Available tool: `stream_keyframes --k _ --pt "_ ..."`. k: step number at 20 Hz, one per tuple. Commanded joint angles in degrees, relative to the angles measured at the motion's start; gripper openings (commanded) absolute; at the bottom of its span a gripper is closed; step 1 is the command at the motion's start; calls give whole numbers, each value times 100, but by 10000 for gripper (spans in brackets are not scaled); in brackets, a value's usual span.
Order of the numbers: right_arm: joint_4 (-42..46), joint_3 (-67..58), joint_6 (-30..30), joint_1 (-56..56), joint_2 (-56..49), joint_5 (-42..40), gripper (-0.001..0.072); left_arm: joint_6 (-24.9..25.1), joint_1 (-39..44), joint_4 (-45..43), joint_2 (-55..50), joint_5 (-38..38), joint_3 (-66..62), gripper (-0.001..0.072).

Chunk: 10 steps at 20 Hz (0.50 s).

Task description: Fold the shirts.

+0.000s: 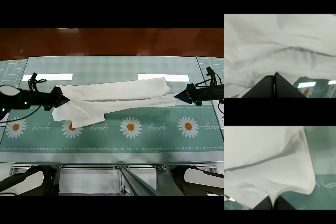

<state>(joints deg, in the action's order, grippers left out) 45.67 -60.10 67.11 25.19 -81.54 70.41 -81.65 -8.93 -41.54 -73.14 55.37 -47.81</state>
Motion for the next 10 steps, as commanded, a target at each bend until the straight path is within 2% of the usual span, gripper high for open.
stream_keyframes --k 1,10 --pt "-17 -507 118 -415 -402 -376 26 15 2 2 -1003 -31 -1021 16" --pt "-271 -1665 229 -721 -1462 -804 26 -2 4 2 -2225 68 -2575 17"
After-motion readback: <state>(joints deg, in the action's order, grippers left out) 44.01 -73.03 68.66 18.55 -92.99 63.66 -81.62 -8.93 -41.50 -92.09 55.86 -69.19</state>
